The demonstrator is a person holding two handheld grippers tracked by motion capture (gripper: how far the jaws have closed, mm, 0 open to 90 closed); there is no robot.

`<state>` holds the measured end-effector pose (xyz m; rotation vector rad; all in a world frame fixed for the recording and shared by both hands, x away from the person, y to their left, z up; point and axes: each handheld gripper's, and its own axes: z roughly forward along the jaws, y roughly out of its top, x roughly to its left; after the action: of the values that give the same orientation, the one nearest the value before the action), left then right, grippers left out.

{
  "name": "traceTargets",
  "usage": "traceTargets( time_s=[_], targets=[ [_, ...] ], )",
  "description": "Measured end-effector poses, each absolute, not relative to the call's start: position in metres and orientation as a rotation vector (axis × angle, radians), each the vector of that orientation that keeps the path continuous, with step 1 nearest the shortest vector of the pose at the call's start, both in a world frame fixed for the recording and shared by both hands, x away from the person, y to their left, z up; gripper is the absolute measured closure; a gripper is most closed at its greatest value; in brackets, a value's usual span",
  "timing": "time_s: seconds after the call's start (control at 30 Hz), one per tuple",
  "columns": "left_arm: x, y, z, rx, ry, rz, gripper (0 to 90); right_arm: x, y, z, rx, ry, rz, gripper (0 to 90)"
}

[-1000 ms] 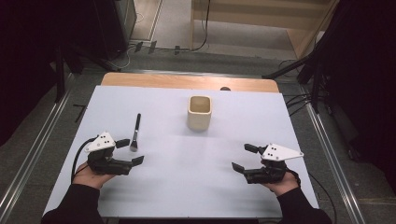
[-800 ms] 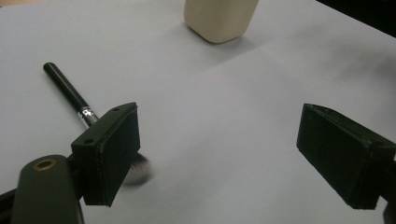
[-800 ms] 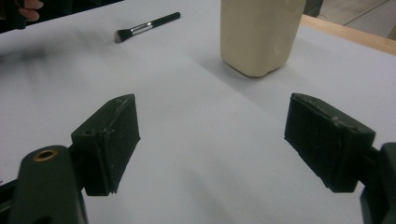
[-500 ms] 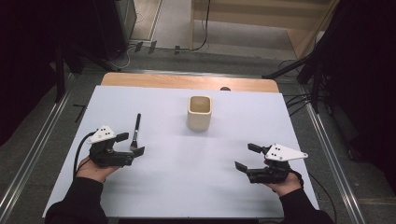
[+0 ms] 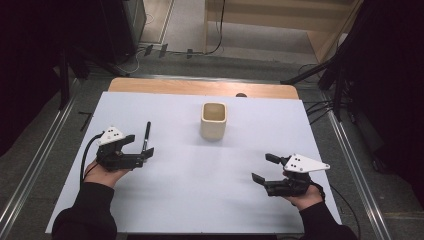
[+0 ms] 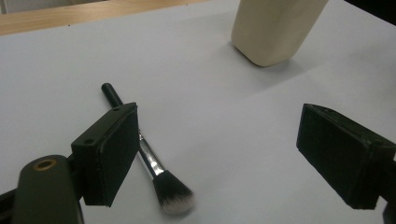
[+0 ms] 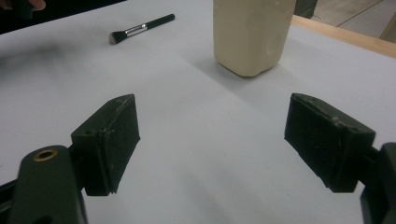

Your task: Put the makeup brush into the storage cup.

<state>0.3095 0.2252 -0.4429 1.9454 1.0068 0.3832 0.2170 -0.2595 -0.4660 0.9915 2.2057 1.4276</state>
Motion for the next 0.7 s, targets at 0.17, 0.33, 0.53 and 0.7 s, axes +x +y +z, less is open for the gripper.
traceTargets(
  time_s=[0.17,0.33,0.53,0.7],
  targets=[
    [0.315,0.222,-0.441,1.962,1.017,0.418,14.0,0.217,-0.259,-0.465,0.994,2.205,1.425,19.1],
    [0.321,0.220,-0.441,1.958,1.046,0.448,14.0,0.217,-0.260,-0.465,0.998,2.201,1.427,19.1],
    [0.327,0.218,-0.443,1.949,1.085,0.469,14.1,0.217,-0.260,-0.465,0.991,2.197,1.435,19.1],
    [0.334,0.215,-0.443,1.945,1.120,0.492,14.3,0.217,-0.259,-0.464,0.987,2.200,1.435,19.1]
  ],
)
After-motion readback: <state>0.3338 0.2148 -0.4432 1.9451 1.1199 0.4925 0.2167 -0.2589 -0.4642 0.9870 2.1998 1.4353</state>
